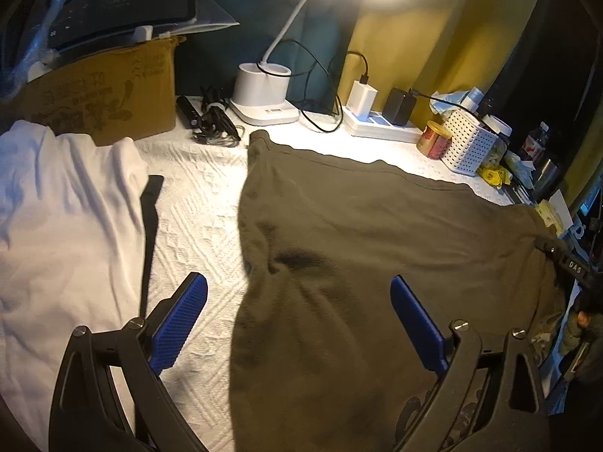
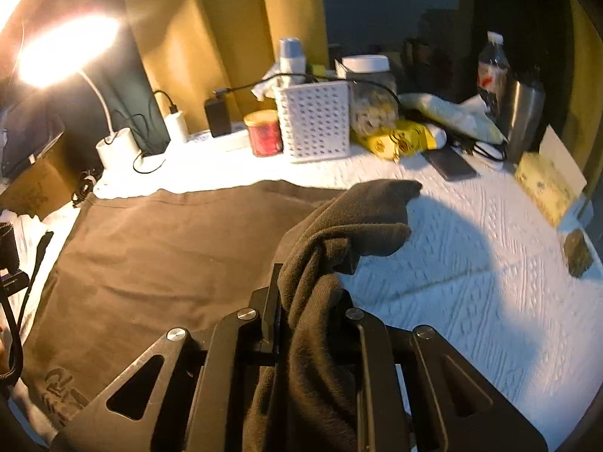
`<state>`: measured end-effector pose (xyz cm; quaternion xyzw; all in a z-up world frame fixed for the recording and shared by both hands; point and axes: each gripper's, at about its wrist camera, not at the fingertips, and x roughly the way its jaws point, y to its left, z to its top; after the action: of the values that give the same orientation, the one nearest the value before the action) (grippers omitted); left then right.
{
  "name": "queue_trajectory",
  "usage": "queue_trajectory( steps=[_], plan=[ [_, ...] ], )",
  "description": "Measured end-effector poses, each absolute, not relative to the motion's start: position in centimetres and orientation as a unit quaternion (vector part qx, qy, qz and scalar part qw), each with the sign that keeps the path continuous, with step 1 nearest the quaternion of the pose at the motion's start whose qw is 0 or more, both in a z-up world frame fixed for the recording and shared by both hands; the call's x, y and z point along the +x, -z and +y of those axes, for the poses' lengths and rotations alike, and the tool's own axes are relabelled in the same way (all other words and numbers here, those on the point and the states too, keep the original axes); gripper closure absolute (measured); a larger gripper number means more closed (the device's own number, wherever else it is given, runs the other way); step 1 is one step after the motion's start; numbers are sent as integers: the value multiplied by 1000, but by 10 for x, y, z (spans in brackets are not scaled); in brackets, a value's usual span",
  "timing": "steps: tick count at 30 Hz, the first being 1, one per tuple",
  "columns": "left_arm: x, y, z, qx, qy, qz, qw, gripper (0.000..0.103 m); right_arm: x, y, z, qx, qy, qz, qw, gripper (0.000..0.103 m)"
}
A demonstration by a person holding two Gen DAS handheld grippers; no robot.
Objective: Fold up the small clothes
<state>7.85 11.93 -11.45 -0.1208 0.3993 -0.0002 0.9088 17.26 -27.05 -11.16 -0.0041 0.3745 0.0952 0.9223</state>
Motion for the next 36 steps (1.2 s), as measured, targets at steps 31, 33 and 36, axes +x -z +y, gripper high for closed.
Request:
queue_trajectory(
  steps=[31, 33, 36],
  plan=[
    [34, 109, 167, -117, -20, 371, 921, 6, 142, 120, -61, -62, -292, 377, 877, 89],
    [30, 108, 170, -118, -26, 371, 921, 6, 139, 127, -44, -64, -309, 385, 867, 89],
    [25, 109, 176, -120, -35, 372, 920, 6, 140, 142, -21, -59, -325, 415, 848, 88]
  ],
)
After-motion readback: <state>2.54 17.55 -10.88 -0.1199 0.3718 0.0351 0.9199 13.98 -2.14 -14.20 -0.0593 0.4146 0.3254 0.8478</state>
